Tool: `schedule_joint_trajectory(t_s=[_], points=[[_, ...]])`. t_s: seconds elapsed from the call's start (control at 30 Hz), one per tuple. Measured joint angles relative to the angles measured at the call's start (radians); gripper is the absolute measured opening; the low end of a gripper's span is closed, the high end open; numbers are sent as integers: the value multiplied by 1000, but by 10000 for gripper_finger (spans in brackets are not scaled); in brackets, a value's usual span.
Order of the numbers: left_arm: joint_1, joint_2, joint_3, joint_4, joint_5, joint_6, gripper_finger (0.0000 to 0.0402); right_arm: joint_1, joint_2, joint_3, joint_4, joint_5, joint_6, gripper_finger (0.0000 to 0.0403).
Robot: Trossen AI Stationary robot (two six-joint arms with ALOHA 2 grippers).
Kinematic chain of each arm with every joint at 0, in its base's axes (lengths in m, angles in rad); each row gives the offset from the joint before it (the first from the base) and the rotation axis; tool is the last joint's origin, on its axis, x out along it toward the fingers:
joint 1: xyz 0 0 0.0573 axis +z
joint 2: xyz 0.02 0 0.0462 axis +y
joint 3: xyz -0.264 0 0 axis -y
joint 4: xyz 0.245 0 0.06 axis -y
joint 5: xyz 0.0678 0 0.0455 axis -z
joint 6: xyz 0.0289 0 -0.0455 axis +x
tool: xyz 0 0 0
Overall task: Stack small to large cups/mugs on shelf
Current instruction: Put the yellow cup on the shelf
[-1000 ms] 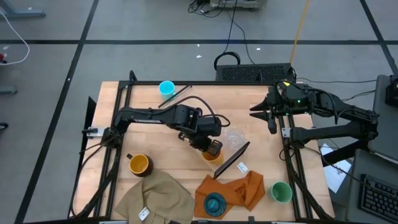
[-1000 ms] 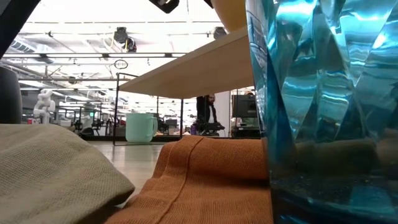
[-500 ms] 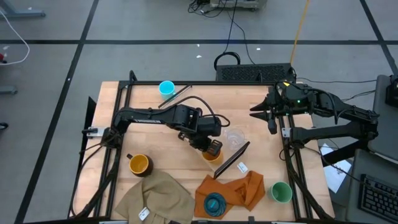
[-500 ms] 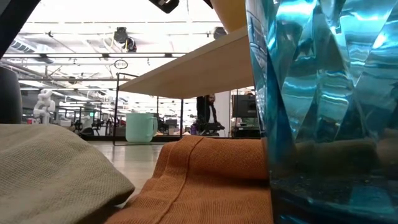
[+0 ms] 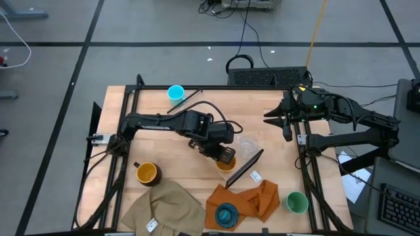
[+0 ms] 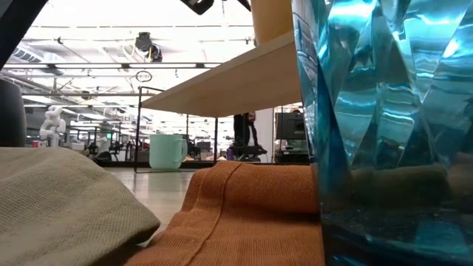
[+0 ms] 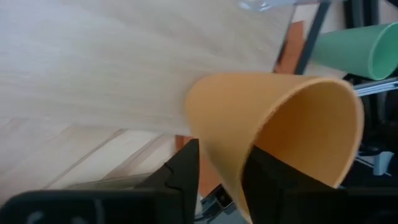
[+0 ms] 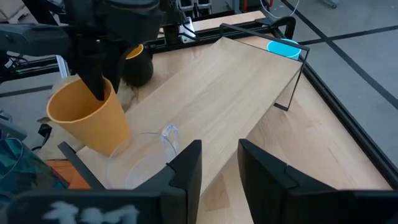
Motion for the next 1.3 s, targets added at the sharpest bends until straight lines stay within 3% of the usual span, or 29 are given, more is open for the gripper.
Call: schedule_joint_trajectory(t_s=[0.33, 1.3], points=[[0, 0, 0, 71, -15, -4, 120, 0, 0, 0, 0, 0, 0, 96], [6, -2, 0, 65, -4, 1, 120, 0, 0, 0, -24, 0, -3, 96]])
